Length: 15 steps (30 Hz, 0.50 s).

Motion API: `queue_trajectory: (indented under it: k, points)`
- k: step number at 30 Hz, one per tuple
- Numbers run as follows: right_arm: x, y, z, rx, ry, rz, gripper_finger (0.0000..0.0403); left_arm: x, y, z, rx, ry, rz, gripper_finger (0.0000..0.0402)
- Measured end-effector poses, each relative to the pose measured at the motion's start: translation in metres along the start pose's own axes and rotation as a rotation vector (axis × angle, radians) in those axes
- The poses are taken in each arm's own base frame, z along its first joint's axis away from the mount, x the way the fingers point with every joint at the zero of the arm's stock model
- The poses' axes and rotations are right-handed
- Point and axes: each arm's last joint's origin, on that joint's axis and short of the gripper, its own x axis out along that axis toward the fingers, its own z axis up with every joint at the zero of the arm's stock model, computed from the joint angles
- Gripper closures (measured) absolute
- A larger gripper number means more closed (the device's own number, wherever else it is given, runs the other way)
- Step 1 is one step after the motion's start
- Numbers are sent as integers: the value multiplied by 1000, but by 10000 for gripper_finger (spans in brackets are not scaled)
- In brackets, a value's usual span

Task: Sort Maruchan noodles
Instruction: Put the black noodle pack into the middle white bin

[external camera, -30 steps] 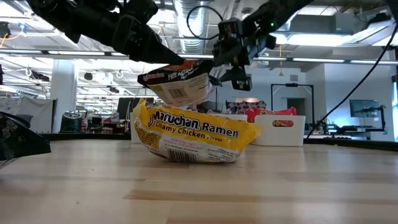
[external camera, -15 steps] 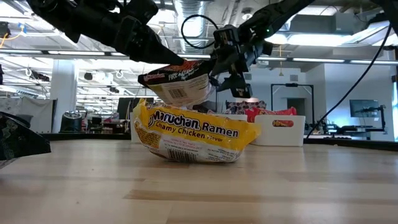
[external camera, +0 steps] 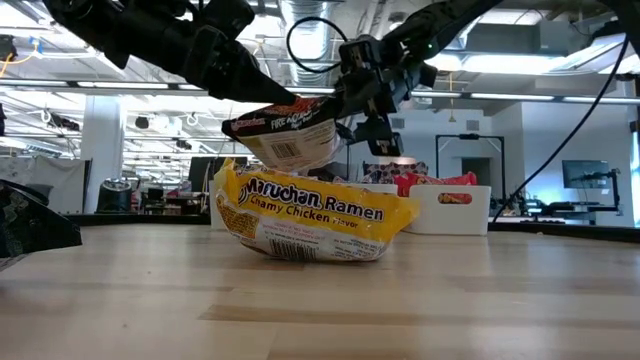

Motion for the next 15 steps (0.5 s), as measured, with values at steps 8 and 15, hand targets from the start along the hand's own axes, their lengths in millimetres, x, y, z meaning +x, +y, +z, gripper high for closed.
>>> queue_trajectory:
  k: [8, 15]
  points:
    - [-12, -3, 11, -112, -86, 19, 198, 0, 0, 0, 0, 1, 0, 402]
    - [5, 17, 1, -417, -74, -59, 198, 0, 0, -1, 2, 14, 3, 402]
